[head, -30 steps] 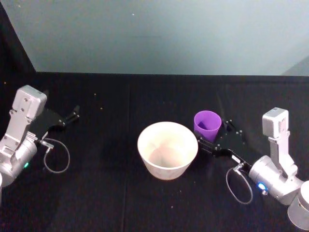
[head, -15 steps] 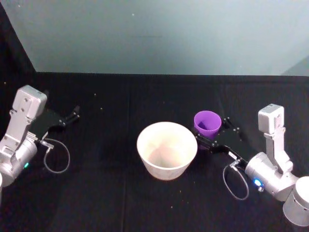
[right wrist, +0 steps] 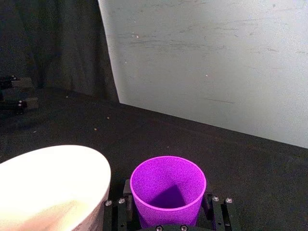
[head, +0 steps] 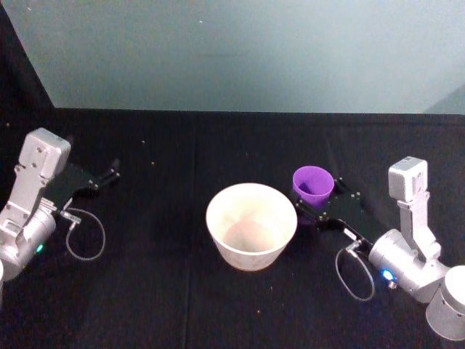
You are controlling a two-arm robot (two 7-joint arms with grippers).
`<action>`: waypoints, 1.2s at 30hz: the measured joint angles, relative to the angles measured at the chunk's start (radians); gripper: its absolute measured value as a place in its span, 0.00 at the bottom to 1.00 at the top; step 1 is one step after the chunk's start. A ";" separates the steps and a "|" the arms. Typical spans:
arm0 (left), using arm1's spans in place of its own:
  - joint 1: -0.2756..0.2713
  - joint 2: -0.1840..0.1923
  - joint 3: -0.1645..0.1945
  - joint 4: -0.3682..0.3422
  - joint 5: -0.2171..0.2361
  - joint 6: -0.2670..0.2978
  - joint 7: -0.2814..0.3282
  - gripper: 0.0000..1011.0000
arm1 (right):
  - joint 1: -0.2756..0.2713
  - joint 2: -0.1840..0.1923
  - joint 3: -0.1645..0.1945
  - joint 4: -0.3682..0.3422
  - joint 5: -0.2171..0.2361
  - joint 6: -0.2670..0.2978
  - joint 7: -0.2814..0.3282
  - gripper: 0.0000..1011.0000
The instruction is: Pick up the cup and pour the mung beans from the cup into the bowl.
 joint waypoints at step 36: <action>0.000 0.000 0.000 0.000 0.000 0.000 0.000 1.00 | -0.200 0.215 0.238 -0.568 0.061 0.273 -0.020 0.72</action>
